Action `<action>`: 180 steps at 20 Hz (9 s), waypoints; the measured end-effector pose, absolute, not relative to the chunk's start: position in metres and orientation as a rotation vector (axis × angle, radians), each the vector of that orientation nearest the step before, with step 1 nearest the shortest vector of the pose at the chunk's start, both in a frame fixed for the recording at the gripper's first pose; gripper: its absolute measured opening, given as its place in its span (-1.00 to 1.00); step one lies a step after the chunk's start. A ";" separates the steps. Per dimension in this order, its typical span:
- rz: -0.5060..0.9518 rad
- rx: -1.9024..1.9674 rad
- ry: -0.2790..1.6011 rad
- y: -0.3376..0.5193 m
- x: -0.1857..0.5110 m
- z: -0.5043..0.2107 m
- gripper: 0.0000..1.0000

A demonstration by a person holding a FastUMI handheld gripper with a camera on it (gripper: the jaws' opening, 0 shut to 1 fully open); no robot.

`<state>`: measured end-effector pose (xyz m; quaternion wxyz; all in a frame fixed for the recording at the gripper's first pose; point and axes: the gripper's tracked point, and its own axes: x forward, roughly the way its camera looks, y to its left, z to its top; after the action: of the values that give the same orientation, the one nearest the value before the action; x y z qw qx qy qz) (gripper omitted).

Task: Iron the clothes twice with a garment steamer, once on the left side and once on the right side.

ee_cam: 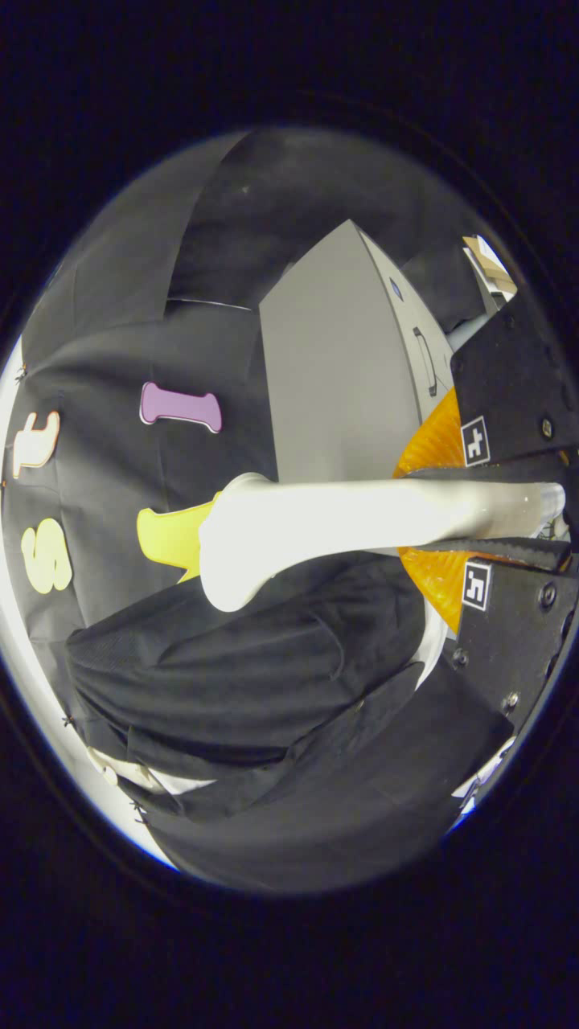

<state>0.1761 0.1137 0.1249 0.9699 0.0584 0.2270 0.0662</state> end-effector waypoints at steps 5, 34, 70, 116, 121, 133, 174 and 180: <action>0.124 0.143 0.352 0.147 0.144 0.160 -0.40; 0.004 -0.109 -0.170 0.286 0.232 0.306 -0.40; 0.008 -0.229 0.141 0.294 0.199 0.043 -0.40; 0.156 -0.151 -0.066 0.383 0.110 0.125 -0.40; 0.166 -0.143 -0.203 0.416 0.119 0.229 -0.41; 0.122 -0.184 -0.321 0.480 0.191 0.316 -0.41; 0.079 -0.307 -0.003 0.449 0.187 0.043 -0.40; 0.072 -0.343 0.033 0.444 0.184 0.002 -0.40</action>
<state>0.1836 0.4438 0.0025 0.9846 -0.1706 0.0163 0.0360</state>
